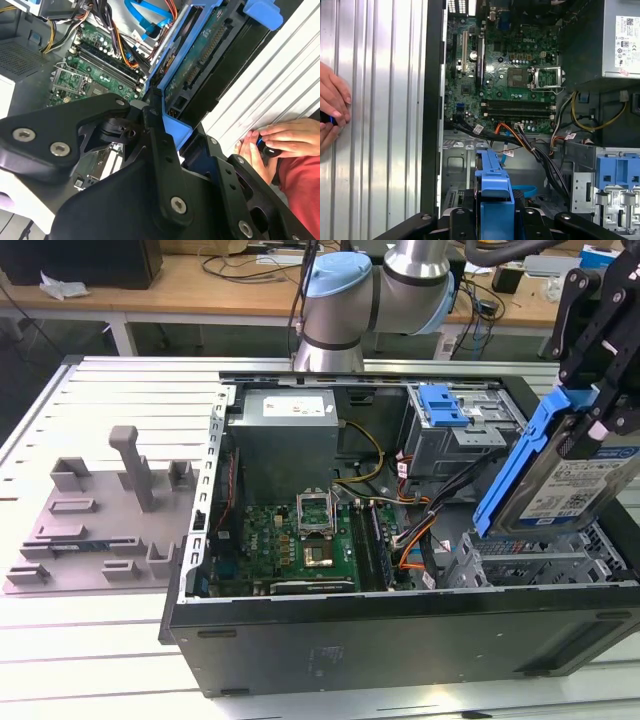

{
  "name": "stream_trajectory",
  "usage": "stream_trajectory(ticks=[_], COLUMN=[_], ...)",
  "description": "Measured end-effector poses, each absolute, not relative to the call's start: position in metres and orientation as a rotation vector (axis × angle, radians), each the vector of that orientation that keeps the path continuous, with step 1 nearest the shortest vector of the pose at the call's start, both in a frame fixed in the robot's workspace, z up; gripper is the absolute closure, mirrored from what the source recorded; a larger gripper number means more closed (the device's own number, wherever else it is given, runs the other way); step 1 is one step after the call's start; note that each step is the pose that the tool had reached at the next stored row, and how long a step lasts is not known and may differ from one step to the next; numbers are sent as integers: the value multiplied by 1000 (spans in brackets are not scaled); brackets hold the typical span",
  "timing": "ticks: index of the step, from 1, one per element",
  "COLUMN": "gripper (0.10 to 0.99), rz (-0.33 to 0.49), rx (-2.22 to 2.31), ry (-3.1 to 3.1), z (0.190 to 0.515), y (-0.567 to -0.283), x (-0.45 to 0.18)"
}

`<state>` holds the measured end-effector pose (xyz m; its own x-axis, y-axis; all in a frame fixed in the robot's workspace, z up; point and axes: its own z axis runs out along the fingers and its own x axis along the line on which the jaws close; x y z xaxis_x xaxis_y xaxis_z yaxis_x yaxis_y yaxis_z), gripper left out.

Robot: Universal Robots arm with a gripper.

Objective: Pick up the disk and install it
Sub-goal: 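Insert the disk into the insertion slot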

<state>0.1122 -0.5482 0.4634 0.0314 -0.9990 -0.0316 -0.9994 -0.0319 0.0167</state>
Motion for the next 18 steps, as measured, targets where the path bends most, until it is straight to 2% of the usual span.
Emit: stream_trajectory(ticks=[18], gripper=[722], rz=[49], rx=[-2237], ry=[2196], z=[454], y=[-548], x=[115])
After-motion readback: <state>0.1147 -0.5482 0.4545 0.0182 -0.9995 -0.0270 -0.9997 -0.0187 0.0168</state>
